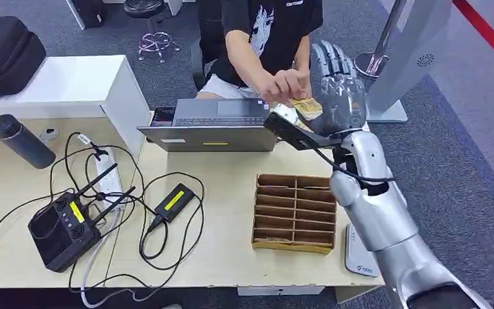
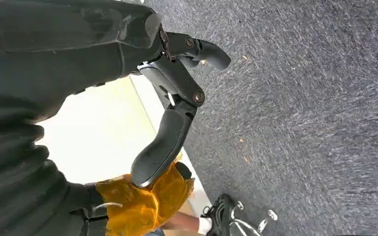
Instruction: Pass the card to the sensor for recognition and then transmit it.
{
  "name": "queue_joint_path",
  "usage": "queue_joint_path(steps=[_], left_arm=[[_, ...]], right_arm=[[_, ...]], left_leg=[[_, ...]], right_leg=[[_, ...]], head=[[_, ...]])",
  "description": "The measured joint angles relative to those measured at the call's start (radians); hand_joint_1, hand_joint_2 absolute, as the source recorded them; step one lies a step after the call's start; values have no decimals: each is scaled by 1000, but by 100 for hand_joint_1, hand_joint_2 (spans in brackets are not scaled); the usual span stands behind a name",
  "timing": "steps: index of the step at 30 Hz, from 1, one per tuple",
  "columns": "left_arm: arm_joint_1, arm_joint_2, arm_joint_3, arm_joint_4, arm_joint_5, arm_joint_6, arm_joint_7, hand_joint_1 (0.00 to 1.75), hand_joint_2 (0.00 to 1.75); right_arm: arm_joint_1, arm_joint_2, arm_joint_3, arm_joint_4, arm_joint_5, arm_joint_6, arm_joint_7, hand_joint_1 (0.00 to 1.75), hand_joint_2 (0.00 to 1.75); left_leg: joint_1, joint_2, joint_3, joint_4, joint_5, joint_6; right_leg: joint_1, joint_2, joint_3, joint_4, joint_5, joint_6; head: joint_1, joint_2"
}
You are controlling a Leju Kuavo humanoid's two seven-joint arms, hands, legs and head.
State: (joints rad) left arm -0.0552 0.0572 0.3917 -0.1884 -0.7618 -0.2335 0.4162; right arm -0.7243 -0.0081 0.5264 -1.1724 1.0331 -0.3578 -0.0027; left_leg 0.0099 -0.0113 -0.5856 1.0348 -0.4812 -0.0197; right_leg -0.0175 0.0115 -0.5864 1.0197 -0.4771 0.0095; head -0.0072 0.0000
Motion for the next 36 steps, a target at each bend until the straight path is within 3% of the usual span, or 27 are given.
queue_joint_path(steps=[8,20,29,34,36], left_arm=[[1,1,0,0,-4,-2,-1,0,175],[5,1,0,0,-5,0,0,0,175],[13,1,6,0,6,4,1,0,175],[21,-3,37,0,38,23,12,0,175],[21,-5,49,0,48,27,14,0,175]], right_arm=[[-19,56,11,44,-17,-25,-27,175,175],[71,49,13,-83,-50,-55,-137,175,175],[163,3,13,-222,-86,-30,-176,175,175],[260,-97,-1,-352,-250,121,-235,175,175],[300,-132,-20,-382,-287,143,-251,175,175]], left_leg=[[0,-1,-1,0,0,0],[0,-2,-1,0,0,0],[0,-2,-1,0,0,0],[0,-3,-2,0,-1,1],[0,-2,0,1,-1,1]], right_leg=[[0,-2,-1,-1,0,0],[0,-2,-1,-1,0,0],[0,-3,-1,-2,0,0],[0,-4,-1,-3,-1,1],[0,-3,-2,-5,-1,1]], head=[[0,0],[0,0],[0,0],[1,0],[0,0]])
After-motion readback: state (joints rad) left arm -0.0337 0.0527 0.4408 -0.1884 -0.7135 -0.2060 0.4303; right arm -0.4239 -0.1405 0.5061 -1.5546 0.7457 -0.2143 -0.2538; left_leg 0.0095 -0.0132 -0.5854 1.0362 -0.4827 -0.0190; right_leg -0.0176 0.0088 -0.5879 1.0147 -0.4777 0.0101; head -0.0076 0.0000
